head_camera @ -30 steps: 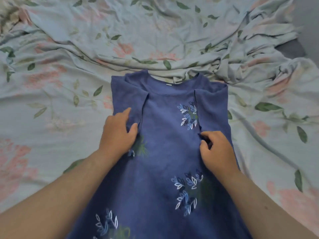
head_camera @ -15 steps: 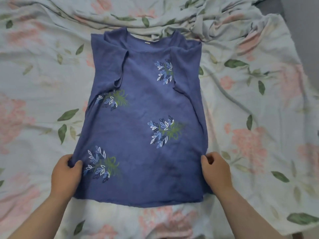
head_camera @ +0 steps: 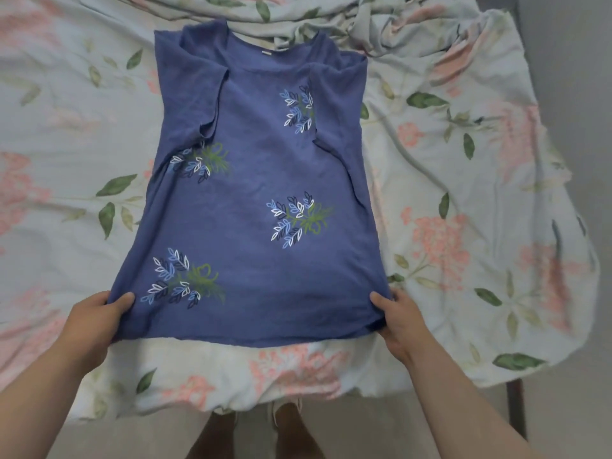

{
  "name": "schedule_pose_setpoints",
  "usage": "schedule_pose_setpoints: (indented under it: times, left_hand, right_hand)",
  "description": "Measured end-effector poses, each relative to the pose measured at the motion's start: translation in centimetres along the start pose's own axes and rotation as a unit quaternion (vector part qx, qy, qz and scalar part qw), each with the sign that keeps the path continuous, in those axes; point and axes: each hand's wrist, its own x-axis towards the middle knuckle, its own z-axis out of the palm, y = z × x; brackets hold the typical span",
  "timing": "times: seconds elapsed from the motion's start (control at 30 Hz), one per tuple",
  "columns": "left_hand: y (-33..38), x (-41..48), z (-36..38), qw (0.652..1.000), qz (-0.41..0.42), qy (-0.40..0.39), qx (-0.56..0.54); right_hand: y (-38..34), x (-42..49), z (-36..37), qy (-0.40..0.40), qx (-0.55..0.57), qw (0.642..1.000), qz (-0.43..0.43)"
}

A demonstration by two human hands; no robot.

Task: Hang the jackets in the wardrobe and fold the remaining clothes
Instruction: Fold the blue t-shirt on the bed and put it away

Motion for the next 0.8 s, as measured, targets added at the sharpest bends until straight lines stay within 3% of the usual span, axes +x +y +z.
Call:
schedule_pose_setpoints:
  times: [0.13, 0.27, 0.4, 0.57, 0.8]
  left_hand:
    - [0.1, -1.5, -0.6, 0.997, -0.038, -0.031, -0.061]
    - [-0.5, -1.7, -1.1, 0.995, -0.058, -0.031, -0.072]
    - [-1.5, -1.4, -1.8, 0.997, -0.052, -0.023, -0.056]
    - [-3.7, -1.1, -2.0, 0.998, -0.060, -0.014, -0.025]
    - [-9.1, -3.3, -2.8, 0.991, -0.129, -0.022, 0.007]
  right_hand:
    - [-0.9, -0.1, -0.9, -0.060, 0.011, 0.995, 0.077]
    - [-1.4, 0.3, -1.4, -0.102, -0.005, 0.992, 0.077]
    - [-1.8, 1.1, -2.3, -0.025, -0.098, 0.995, 0.008]
    - [0.8, 0.5, -2.9, 0.033, -0.261, 0.964, -0.031]
    - [5.3, -2.0, -5.8, 0.037, -0.328, 0.944, 0.019]
